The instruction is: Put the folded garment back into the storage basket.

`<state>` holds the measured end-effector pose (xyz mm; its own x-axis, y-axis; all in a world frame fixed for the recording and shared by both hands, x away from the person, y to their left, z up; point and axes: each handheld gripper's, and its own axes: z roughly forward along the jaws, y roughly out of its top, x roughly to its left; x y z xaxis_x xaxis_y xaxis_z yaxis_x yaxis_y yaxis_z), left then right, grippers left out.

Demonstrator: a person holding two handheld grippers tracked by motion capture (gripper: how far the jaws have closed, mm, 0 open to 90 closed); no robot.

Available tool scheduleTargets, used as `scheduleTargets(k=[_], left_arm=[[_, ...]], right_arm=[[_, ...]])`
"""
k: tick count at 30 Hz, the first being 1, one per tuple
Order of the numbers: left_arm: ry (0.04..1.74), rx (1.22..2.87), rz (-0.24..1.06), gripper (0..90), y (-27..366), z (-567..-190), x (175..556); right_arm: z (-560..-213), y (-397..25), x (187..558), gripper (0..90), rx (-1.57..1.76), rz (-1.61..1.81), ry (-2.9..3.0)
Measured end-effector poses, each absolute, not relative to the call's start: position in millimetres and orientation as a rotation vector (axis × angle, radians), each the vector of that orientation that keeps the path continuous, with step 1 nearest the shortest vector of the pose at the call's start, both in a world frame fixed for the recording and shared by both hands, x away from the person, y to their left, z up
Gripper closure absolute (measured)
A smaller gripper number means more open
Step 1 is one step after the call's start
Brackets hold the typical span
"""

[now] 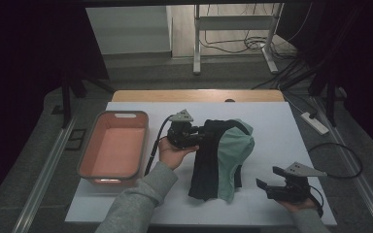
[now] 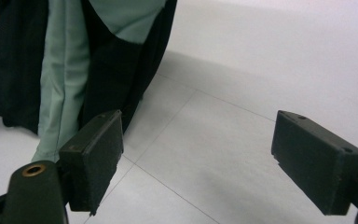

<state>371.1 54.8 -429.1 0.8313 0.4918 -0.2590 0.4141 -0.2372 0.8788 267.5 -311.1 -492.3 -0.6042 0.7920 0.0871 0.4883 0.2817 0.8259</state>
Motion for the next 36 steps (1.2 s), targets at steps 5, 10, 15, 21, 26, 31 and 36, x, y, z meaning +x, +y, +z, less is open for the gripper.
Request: scheduleTargets(k=[5,10,15,21,26,31,36], left_arm=[[0.677,1.842,0.086,68.7,56.9,-423.4,369.5],[0.670,1.832,0.098,68.7,59.9,-418.0,367.4],[0.669,1.816,0.108,68.7,65.2,-412.8,365.9],[0.669,1.794,0.115,68.6,72.1,-405.8,364.5],[0.666,1.789,0.133,68.6,76.1,-400.2,362.3],[0.665,1.770,0.132,68.6,80.9,-396.0,361.2],[0.665,1.765,0.150,68.6,84.3,-392.0,359.0]], right_arm=[[-492.3,-311.2,267.6,16.8,1.162,1.241,2.216],[-492.4,-311.3,268.0,16.8,1.161,1.242,2.214],[-492.5,-310.6,268.4,16.9,1.162,1.240,2.216],[-492.6,-311.0,268.4,16.8,1.163,1.239,2.214],[-492.6,-311.0,268.4,16.8,1.162,1.238,2.215],[-492.8,-310.9,268.4,16.8,1.163,1.237,2.216],[-492.7,-310.9,268.4,16.8,1.163,1.237,2.216]])
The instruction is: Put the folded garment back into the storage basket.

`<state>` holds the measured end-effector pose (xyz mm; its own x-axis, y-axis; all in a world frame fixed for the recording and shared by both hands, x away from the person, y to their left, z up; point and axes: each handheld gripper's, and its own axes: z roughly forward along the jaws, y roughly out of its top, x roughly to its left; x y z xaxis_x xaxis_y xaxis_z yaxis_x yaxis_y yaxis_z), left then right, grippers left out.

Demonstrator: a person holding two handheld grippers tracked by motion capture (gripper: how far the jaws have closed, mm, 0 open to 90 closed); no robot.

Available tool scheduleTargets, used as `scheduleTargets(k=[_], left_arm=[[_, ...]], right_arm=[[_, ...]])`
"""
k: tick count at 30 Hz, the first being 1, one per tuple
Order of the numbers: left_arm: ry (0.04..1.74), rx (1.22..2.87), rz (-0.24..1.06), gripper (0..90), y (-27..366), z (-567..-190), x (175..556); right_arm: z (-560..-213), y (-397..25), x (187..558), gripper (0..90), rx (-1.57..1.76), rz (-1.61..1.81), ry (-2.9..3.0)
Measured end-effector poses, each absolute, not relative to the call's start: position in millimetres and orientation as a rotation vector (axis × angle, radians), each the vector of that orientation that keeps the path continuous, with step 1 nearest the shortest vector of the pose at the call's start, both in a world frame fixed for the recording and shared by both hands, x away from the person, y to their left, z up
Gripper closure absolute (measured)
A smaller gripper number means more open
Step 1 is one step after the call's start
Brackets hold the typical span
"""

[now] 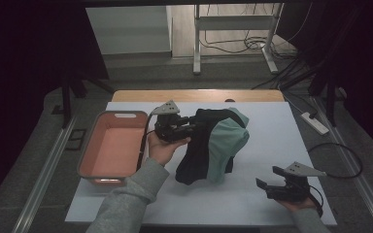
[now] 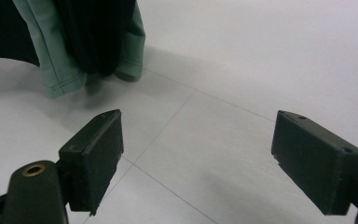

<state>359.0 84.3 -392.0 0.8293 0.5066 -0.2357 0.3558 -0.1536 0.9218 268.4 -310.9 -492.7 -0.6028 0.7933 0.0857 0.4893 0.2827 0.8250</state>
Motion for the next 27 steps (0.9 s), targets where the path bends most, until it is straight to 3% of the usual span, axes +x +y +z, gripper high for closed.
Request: scheduleTargets(k=[27], left_arm=[[0.668,1.708,0.215,68.6,106.2,-369.5,348.0]], right_arm=[[-492.5,-310.8,268.7,16.9,1.164,1.235,2.213]])
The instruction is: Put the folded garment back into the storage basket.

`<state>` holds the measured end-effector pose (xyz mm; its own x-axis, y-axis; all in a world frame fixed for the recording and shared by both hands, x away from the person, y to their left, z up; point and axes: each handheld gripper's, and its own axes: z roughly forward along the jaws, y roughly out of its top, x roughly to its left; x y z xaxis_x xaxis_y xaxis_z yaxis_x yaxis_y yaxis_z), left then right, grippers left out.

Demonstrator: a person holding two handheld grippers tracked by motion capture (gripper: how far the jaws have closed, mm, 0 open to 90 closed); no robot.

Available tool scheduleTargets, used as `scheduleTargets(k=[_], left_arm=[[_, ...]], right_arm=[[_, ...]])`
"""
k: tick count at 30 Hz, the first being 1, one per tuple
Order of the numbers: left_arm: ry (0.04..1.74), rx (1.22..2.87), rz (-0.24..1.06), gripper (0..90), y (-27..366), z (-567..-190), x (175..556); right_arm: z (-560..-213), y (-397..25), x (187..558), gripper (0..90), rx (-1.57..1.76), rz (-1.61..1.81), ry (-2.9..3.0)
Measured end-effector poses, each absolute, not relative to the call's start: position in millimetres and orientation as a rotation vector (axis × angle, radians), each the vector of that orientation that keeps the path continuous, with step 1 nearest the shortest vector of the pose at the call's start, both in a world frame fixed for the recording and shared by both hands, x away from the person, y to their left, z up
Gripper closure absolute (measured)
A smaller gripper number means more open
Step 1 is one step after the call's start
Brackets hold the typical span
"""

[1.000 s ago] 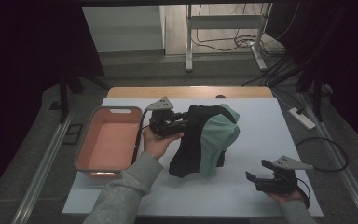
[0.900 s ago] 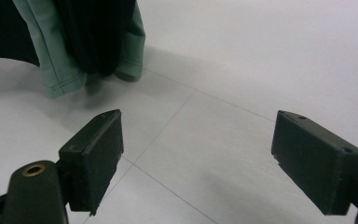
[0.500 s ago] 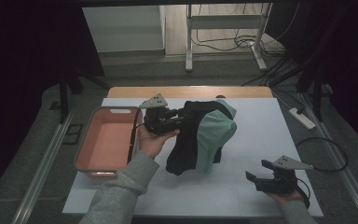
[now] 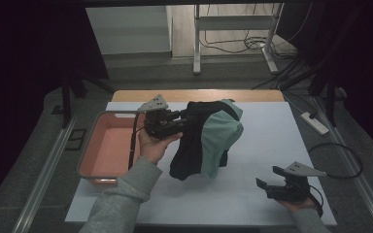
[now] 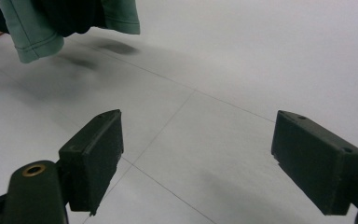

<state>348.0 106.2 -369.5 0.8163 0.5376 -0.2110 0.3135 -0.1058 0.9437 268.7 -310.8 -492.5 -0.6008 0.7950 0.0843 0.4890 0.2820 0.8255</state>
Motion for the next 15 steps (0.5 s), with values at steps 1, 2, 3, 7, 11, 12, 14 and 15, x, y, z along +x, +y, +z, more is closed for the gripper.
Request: scheduleTargets(k=[1,2,3,7,11,12,14,15], left_arm=[[0.668,1.708,0.215,68.6,106.2,-369.5,348.0],[0.669,1.706,0.217,68.6,106.8,-369.1,347.6],[0.669,1.705,0.222,68.6,108.5,-368.4,346.9],[0.672,1.698,0.229,68.6,112.3,-366.7,345.3],[0.676,1.693,0.234,68.7,115.9,-365.2,344.3],[0.680,1.688,0.241,68.7,119.1,-363.9,343.5],[0.683,1.683,0.241,68.7,120.7,-363.3,343.0],[0.684,1.683,0.244,68.6,122.6,-362.6,342.7]], right_arm=[[-492.5,-310.8,268.7,16.9,1.163,1.236,2.213],[-492.5,-310.7,268.7,16.9,1.163,1.236,2.214],[-492.4,-310.6,268.8,16.9,1.163,1.236,2.214],[-492.5,-310.6,268.9,16.9,1.163,1.237,2.214],[-492.4,-310.5,269.1,16.9,1.162,1.237,2.213],[-492.2,-310.4,269.1,16.9,1.162,1.237,2.214],[-492.3,-310.2,269.2,16.9,1.162,1.237,2.215],[-492.4,-310.1,269.2,16.9,1.162,1.237,2.216]])
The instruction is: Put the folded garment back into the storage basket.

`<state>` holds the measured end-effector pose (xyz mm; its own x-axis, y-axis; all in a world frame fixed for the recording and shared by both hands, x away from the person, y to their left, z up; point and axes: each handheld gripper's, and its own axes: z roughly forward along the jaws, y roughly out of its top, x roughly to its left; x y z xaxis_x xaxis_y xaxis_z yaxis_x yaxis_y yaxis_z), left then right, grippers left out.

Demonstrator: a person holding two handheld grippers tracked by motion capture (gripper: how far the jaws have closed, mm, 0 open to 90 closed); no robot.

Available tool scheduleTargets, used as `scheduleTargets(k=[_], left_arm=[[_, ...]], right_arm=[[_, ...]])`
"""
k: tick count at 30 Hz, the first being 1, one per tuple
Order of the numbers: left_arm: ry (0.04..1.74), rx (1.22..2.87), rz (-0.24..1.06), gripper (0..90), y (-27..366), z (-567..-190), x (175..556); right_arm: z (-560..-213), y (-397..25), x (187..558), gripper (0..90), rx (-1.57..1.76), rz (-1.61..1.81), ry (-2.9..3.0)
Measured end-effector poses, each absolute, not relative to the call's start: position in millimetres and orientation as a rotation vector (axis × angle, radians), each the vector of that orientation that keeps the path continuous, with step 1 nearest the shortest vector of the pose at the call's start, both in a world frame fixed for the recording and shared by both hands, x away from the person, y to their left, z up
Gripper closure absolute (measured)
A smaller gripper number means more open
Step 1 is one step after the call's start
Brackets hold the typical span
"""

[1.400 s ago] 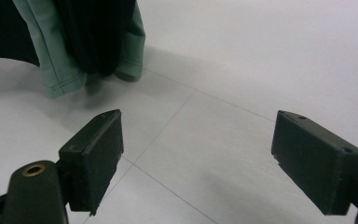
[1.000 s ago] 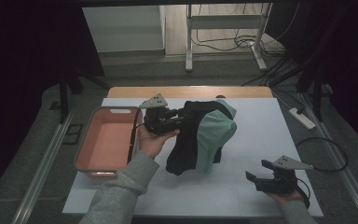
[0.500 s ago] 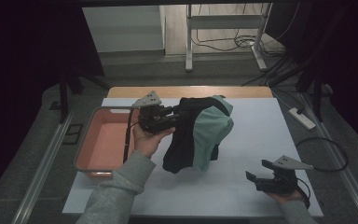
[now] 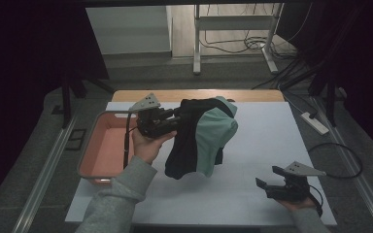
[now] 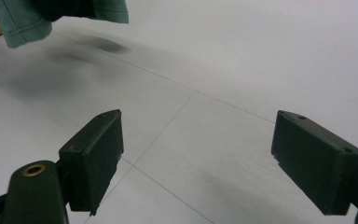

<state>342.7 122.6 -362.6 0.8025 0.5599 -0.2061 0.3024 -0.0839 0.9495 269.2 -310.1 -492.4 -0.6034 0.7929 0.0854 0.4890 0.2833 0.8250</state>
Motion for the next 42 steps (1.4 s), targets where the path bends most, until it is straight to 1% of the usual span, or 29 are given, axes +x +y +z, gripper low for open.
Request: scheduleTargets(k=[42], left_arm=[[0.755,1.622,0.336,68.6,183.4,-338.4,326.0]], right_arm=[[-494.5,-312.1,269.8,17.0,1.181,1.224,2.212]])
